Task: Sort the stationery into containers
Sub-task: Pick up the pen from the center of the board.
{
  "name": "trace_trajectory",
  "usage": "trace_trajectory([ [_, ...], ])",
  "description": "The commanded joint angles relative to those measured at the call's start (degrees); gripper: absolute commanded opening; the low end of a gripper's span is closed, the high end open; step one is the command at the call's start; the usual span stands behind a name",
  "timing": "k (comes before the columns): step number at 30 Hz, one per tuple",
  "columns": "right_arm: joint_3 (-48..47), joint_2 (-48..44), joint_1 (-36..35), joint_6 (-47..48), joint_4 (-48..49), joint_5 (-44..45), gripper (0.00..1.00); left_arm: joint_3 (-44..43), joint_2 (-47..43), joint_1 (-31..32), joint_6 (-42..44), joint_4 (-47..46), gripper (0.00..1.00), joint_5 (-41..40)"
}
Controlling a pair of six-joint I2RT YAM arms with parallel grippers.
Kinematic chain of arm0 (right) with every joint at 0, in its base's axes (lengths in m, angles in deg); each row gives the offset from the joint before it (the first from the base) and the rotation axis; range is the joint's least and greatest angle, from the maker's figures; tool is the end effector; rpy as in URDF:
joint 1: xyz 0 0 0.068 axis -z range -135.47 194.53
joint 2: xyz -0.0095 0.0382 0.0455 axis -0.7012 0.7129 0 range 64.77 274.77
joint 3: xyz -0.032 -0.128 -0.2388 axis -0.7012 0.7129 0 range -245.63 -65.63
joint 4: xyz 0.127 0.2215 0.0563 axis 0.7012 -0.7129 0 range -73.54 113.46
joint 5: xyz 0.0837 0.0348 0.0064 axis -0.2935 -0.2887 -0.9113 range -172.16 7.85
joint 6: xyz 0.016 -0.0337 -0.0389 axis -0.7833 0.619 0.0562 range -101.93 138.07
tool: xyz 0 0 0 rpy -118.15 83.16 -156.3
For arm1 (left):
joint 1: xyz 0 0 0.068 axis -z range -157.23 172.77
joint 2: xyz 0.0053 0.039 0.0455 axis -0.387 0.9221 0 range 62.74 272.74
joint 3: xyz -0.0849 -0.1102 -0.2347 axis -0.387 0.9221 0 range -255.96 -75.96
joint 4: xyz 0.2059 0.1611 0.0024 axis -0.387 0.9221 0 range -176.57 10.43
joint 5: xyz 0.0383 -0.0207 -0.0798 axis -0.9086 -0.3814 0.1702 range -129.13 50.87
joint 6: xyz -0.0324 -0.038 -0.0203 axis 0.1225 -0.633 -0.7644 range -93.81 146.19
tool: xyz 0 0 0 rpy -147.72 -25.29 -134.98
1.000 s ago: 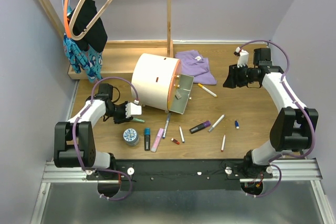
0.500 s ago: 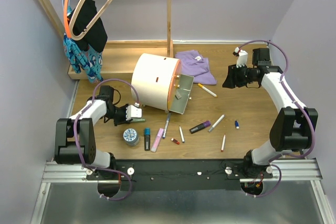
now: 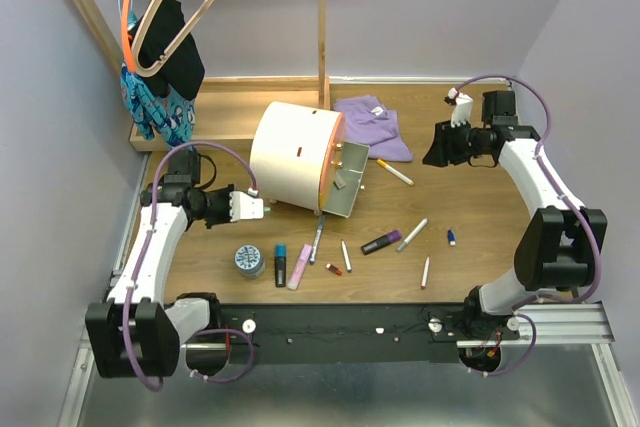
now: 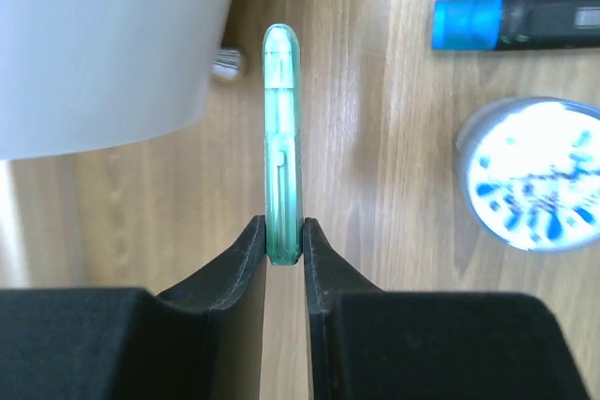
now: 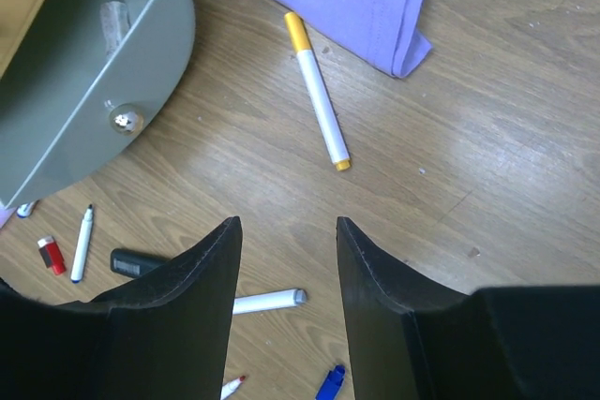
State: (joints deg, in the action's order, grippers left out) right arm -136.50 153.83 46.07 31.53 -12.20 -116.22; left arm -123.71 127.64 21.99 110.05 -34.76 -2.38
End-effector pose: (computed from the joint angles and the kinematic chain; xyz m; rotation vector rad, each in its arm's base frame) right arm 0.3286 0.0111 0.2744 -0.4830 2.3392 0.6205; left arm 0.1968 -0.0186 0.2420 1.7253 1.7212 -0.2934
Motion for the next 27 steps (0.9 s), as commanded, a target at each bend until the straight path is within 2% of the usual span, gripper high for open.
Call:
trace_trajectory([
  [1, 0.3, -3.0, -0.4, 0.0, 0.0, -6.1, 0.52, -5.4, -6.0, -0.1, 5.3, 17.7, 0.04, 0.2],
  [3, 0.9, -4.2, -0.4, 0.1, -0.4, -10.2, 0.52, -8.2, -7.6, 0.0, 1.2, 18.1, 0.02, 1.9],
  [4, 1.3, -6.1, -0.4, 0.3, -0.3, -15.8, 0.52, -9.5, -7.8, 0.0, -4.9, 17.5, 0.01, 4.2],
  [7, 3.9, -9.9, -0.5, -3.7, 4.1, -25.3, 0.53, -15.3, -6.7, 0.2, -16.9, 14.2, 0.0, 9.1],
  [8, 4.3, -12.1, -0.7, -4.7, 6.2, -26.4, 0.53, -16.8, -5.7, 0.1, -25.5, 13.2, 0.0, 13.2],
  [11, 3.8, -14.4, -2.8, -2.7, 4.0, -26.5, 0.53, -21.9, -3.7, 0.3, -35.9, 11.0, 0.0, 22.4],
  [14, 2.1, -15.4, -4.4, 2.3, 1.6, -25.2, 0.53, -22.7, -2.9, 2.6, -51.0, -1.1, 0.0, 24.4],
  [15, 1.8, -15.8, -4.5, 1.8, 2.9, -25.4, 0.53, -22.7, -2.6, 3.0, -59.9, -4.3, 0.0, 25.9],
  [16, 1.7, -16.0, -4.5, -3.3, 5.0, -26.0, 0.53, -22.1, -2.6, 3.5, -67.1, -14.2, 0.0, 26.4],
  [18, 1.5, -15.4, -4.5, -10.4, 14.2, -29.4, 0.53, -21.3, -2.1, 5.2, -79.8, -23.0, 0.0, 27.1],
  [19, 1.8, -14.9, -4.9, -21.3, 18.5, -30.7, 0.53, -22.1, -1.0, 6.7, -81.7, -24.5, 0.0, 27.1],
  [20, 2.1, -14.3, -5.1, -27.1, 28.1, -32.7, 0.53, -22.6, 0.6, 7.6, -82.6, -25.9, 0.0, 27.3],
  [21, 2.6, -13.7, -5.4, -32.6, 33.2, -33.3, 0.53, -23.3, 1.1, 9.1, -83.6, -27.6, 0.0, 27.1],
  [22, 3.0, -12.3, -6.8, -43.1, 39.1, -33.7, 0.53, -23.6, 1.8, 9.7, -86.3, -29.7, 0.0, 27.2],
  [23, 3.2, -11.6, -7.7, -47.2, 48.7, -34.2, 0.54, -24.1, 3.5, 10.0, -88.1, -31.0, 0.0, 27.9],
  [24, 2.4, -10.8, -8.7, -50.3, 52.1, -34.5, 0.54, -25.1, 4.3, 10.3, -89.7, -32.4, 0.0, 28.3],
  [27, -1.3, -7.6, -13.0, -53.2, 54.6, -35.1, 0.55, -26.8, 7.1, 11.8, -93.5, -37.3, 0.0, 28.6],
])
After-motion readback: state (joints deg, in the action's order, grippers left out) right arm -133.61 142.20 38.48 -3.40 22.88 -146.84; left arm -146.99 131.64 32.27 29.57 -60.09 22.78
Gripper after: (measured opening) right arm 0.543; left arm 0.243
